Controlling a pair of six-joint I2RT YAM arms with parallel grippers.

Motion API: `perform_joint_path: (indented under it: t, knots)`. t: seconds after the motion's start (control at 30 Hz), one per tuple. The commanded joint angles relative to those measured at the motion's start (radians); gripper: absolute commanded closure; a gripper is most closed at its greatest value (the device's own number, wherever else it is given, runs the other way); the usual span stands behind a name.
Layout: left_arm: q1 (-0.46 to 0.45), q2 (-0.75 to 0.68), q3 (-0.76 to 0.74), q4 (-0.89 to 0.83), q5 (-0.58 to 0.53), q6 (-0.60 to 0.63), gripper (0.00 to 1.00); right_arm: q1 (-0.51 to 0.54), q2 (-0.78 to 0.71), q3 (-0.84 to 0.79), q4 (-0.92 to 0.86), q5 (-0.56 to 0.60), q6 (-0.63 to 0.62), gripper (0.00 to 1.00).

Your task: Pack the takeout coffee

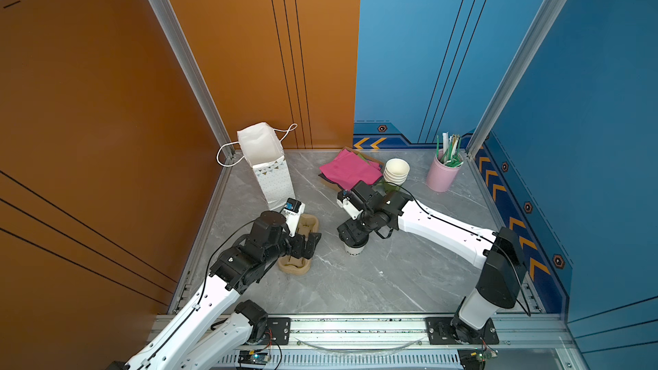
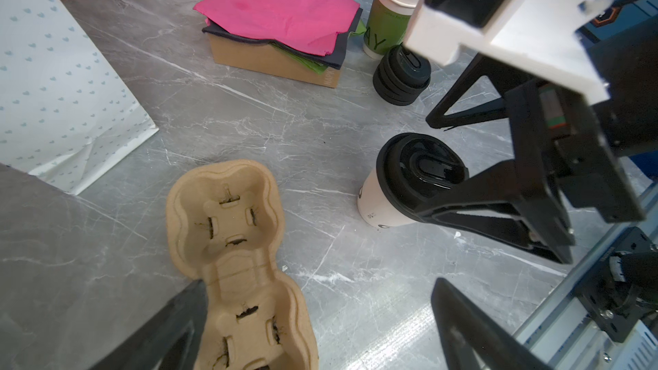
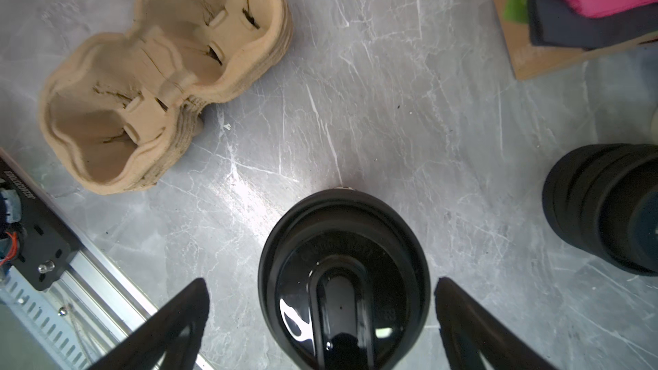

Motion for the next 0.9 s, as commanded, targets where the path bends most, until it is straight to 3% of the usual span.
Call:
perform_joint_path:
  t: [0.0,0.27,0.57,0.87]
  knots:
    - [-0.003,0.037,0.037,0.014,0.071,-0.05,0.02,-0.035,-0.091,-0.023,0.019,0.039,0.033,0.0]
    - [-0.061,0.228,0.083,0.098,0.145,-0.092,0.02,-0.078,-0.177,-0.141,0.018,0.058,0.057,0.0]
    - [-0.103,0.489,0.207,0.115,0.162,-0.101,0.09,-0.082,-0.158,-0.191,0.018,0.073,0.067,0.0]
    - [-0.114,0.613,0.236,0.182,0.167,-0.127,0.12,-0.094,-0.103,-0.193,0.019,0.077,0.062,0.0]
